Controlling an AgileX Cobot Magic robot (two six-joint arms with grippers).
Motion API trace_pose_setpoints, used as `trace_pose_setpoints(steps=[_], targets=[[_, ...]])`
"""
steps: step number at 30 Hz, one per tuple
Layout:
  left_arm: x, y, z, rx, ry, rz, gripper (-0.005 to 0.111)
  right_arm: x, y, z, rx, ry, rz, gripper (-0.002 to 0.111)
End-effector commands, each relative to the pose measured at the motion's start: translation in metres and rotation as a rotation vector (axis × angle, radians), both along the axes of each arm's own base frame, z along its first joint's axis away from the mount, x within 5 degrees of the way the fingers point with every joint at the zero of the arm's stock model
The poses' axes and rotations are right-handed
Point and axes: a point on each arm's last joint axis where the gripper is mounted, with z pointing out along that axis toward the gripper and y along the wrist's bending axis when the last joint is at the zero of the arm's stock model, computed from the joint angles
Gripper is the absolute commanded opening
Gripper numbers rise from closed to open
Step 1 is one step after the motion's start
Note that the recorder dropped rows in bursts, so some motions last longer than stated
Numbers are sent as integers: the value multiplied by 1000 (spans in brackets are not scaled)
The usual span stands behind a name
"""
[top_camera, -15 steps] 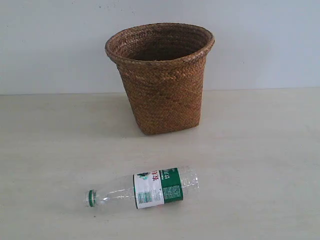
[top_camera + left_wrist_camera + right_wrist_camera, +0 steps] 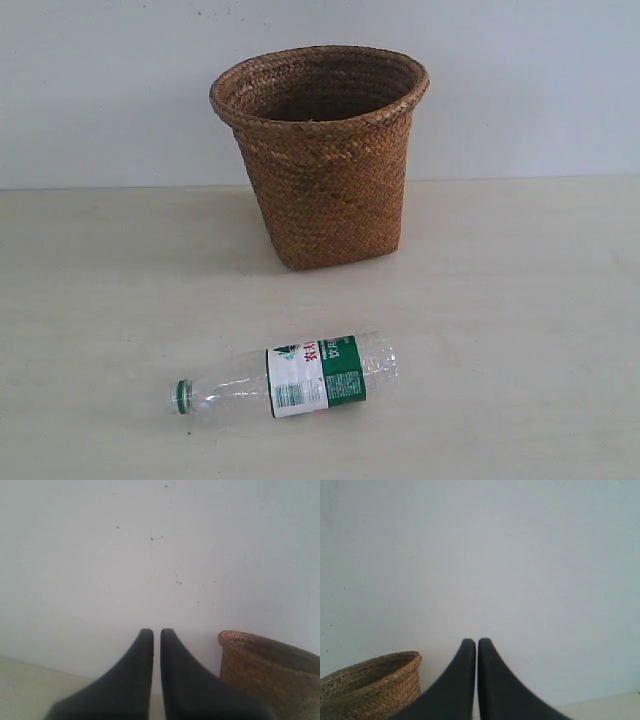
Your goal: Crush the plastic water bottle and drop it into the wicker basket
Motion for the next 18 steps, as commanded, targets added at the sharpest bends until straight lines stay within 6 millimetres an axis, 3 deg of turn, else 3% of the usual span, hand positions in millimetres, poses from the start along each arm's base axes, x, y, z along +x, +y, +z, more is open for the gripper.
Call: trace_pose_setpoints(steps=[1, 10, 18], targets=[[6, 1, 36, -17, -39, 1, 4, 8, 0, 28, -33, 30, -9, 0], [56, -2, 96, 33, 152, -14, 4, 44, 1, 81, -110, 149, -20, 0], [106, -2, 110, 261, 479, -23, 4, 92, 3, 123, -254, 298, -24, 0]])
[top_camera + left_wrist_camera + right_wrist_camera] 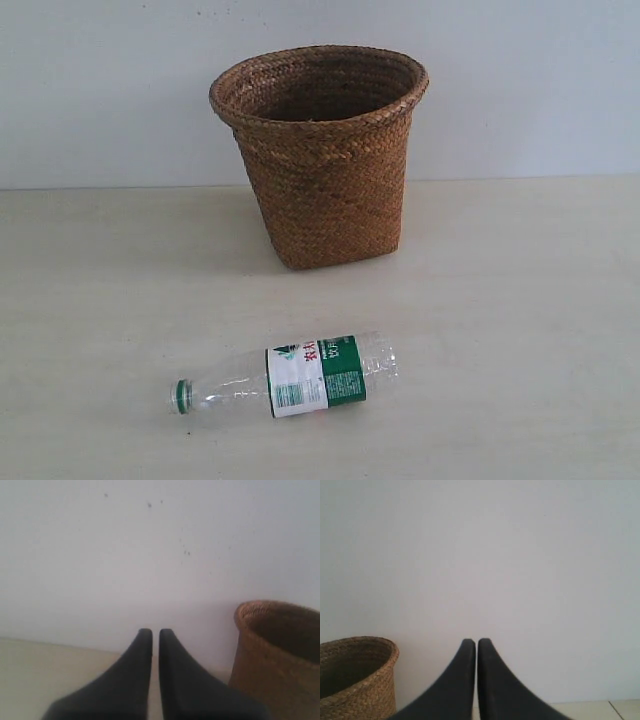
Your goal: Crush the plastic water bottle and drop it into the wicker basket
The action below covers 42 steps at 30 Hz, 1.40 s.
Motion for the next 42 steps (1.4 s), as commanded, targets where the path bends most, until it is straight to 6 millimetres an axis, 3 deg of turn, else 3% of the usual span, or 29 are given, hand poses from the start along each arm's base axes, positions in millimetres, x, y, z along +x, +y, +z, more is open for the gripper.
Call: trace_pose_setpoints(steps=[1, 6, 11, 20, 27, 34, 37, 42], targets=[[24, 0, 4, 136, 183, -22, 4, 29, 1, 16, -108, 134, 2, 0], [47, -7, -2, 207, 370, -126, 4, 62, 3, 20, -232, 354, 39, 0], [63, -34, -13, 332, 464, -375, 4, 90, 10, 11, -307, 564, 144, 0], [87, -76, -43, 544, 581, -683, 4, 125, 42, -11, -311, 735, 578, 0], [98, -100, -71, 720, 611, -860, 4, 139, 86, -33, -417, 753, 795, 0], [117, -108, -110, 815, 691, -983, 5, 154, 125, -66, -461, 816, 902, 0], [123, -111, -127, 902, 692, -1076, 17, 163, 134, -83, -486, 843, 928, 0], [129, -116, -148, 1042, 630, -1243, 56, 175, 145, -108, -520, 889, 965, 0]])
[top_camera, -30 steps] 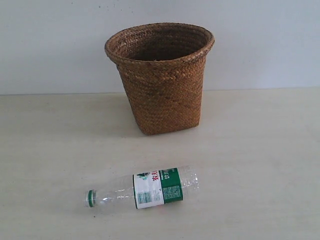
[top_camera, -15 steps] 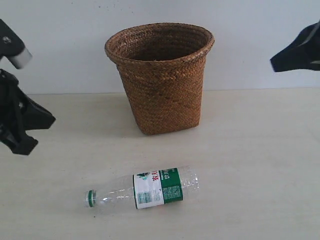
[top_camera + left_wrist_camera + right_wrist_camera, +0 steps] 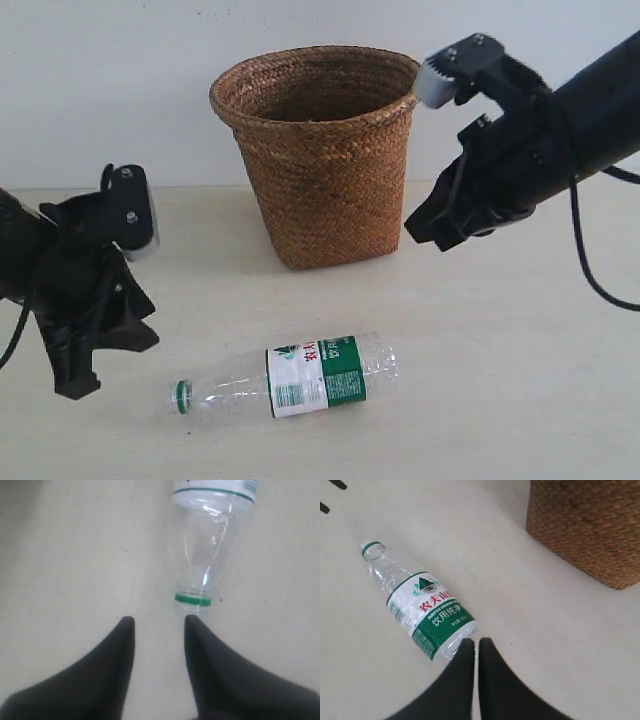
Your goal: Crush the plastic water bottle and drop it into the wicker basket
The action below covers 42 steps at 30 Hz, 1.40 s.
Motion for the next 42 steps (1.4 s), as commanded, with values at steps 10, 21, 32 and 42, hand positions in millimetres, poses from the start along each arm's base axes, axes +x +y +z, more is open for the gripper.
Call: trace_pose_setpoints(steps=[10, 21, 32, 42], targets=[[17, -22, -42, -70, 71, -197, 71, 35, 30, -51, -38, 103, 60, 0], [33, -23, -79, -17, 80, -202, 71, 34, 33, -67, -46, 205, 74, 0], [39, -25, -105, -16, 80, -204, 59, 35, 33, -67, -30, 206, 51, 0], [36, -25, -115, -10, 112, -255, 12, 35, 33, -67, -21, 229, 28, 0]])
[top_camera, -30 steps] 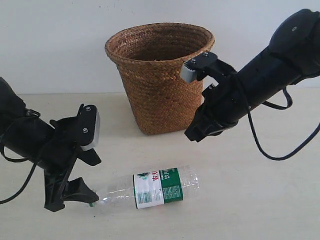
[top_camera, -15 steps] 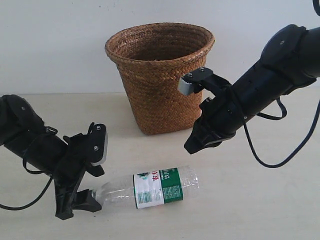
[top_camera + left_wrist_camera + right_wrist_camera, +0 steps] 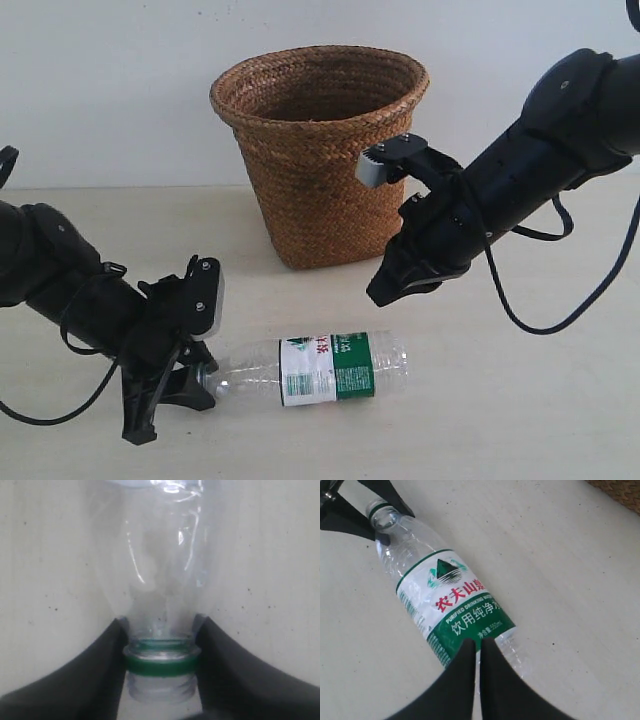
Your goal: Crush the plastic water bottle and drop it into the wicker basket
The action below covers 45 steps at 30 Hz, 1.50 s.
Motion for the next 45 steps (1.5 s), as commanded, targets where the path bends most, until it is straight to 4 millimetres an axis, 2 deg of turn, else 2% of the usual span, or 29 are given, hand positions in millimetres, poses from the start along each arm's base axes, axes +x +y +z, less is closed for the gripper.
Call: trace_pose_setpoints(steps=[1, 6, 12, 17, 21, 30, 39, 45], targets=[[-4, -2, -8, 7, 37, -33, 5, 0, 1, 3, 18, 22, -32, 0], [-6, -1, -9, 7, 46, -25, 5, -3, 9, 4, 45, 64, -74, 0], [-5, 0, -10, 15, 35, -4, 5, -12, 38, 6, 43, 116, -88, 0], [-4, 0, -10, 16, 34, 4, 5, -5, 65, 0, -3, 234, -79, 0], [-5, 0, -10, 14, 39, 2, 5, 2, 84, -14, -23, 297, -80, 0], [-5, 0, -10, 12, 47, 18, 5, 13, 92, -36, -37, 361, -117, 0], [-5, 0, -10, 11, 49, 22, 5, 14, 95, -38, -7, 384, -133, 0], [-5, 0, -10, 11, 49, 22, 5, 10, 107, -37, 7, 322, -124, 0]])
